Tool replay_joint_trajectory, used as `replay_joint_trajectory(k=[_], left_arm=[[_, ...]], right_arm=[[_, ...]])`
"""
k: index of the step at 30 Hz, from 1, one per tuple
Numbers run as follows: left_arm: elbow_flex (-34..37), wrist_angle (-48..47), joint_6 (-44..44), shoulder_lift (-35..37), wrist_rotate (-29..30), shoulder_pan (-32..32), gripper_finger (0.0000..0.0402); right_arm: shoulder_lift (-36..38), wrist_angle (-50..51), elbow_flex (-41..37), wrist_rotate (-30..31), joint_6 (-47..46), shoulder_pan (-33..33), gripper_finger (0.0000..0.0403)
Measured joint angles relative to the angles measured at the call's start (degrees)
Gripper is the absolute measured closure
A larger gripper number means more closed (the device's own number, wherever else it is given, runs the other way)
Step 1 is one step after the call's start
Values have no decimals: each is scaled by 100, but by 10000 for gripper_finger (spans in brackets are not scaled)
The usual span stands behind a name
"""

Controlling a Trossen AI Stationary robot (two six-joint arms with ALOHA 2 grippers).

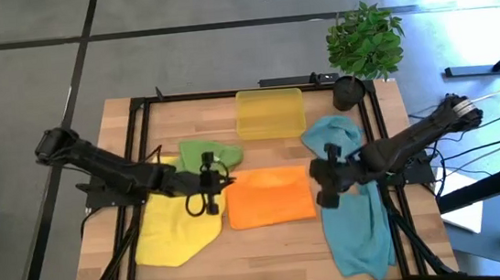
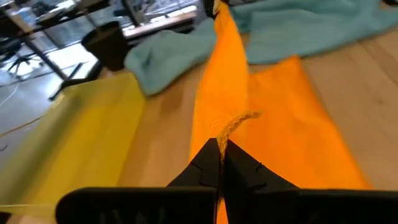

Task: Fold microfiber towels
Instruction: Fold the orange microfiber cloth

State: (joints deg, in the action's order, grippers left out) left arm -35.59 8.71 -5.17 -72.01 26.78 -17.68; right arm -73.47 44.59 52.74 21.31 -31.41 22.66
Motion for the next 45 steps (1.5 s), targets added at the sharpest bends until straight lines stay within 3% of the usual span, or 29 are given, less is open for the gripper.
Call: replay_joint_trajectory(k=[8, 13, 20, 24, 28, 36, 40, 45], left_arm=[[749, 665, 400, -239, 221, -499, 402], [886, 1294, 444, -836, 225, -655, 402], [653, 1761, 53, -1471, 422, -512, 402], [568, 1990, -422, -1406, 922, -342, 402], [546, 2464, -1056, -1120, 1001, -46, 402], [544, 2090, -1294, -691, 661, 398, 402], [546, 1801, -1021, -767, 243, 303, 402], [550, 1502, -727, -831, 212, -39, 402]], right_arm=[[-162, -1458, -964, -523, -303, 324, 401], [-151, -1452, -981, -535, -236, 345, 401], [-106, -358, -325, 341, 118, 199, 401], [-88, 482, 176, 1003, 340, 37, 401], [-86, 892, 513, 1374, 718, -370, 401], [-86, 879, 598, 1242, 1209, -1100, 401], [-83, 551, 455, 922, 1069, -915, 401], [-127, 150, -33, 241, 500, -568, 400]])
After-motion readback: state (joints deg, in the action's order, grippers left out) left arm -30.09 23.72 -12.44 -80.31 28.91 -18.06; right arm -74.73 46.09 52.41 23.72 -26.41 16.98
